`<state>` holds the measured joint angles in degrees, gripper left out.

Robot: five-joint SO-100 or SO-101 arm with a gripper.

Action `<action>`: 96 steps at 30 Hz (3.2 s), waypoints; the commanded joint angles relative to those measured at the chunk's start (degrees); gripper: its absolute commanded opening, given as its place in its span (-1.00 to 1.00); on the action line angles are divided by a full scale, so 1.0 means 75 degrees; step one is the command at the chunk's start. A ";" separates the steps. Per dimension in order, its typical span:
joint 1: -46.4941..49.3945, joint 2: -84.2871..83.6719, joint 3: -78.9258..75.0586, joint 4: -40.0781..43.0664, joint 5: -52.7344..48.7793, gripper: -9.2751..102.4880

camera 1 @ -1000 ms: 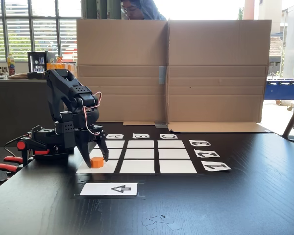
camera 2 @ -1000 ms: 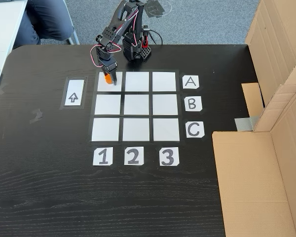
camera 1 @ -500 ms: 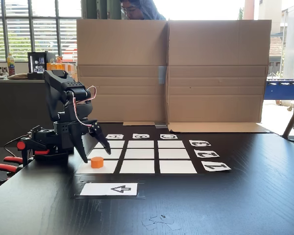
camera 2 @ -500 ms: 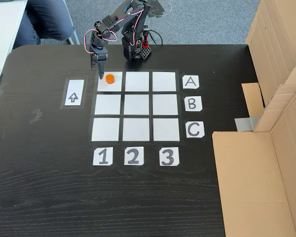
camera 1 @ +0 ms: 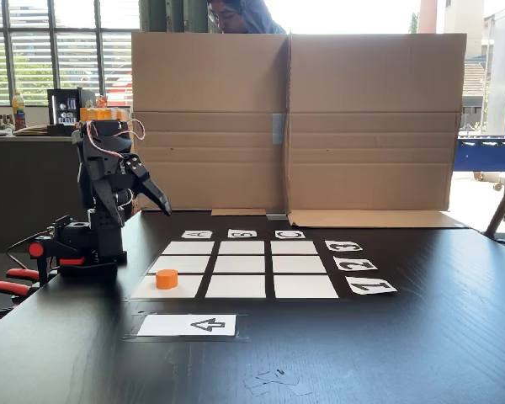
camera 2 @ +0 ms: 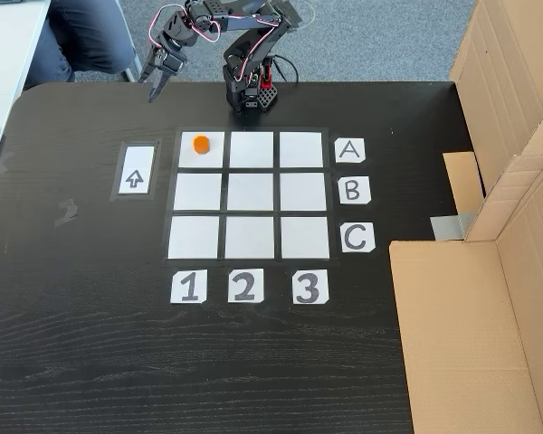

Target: Pick up the round, orange token and place it in the grid on square A1.

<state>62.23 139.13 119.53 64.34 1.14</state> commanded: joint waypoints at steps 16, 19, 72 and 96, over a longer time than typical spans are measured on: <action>0.2707 0.2613 -0.2109 0.2660 0.0000 -0.30; 0.3141 0.3105 -0.1629 0.2930 -0.0070 -0.33; 0.4289 0.6621 0.6457 0.0680 -0.0246 -0.83; 0.4395 0.6715 0.6820 0.0633 -0.0469 -0.85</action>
<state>94.83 189.67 171.21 69.52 -2.02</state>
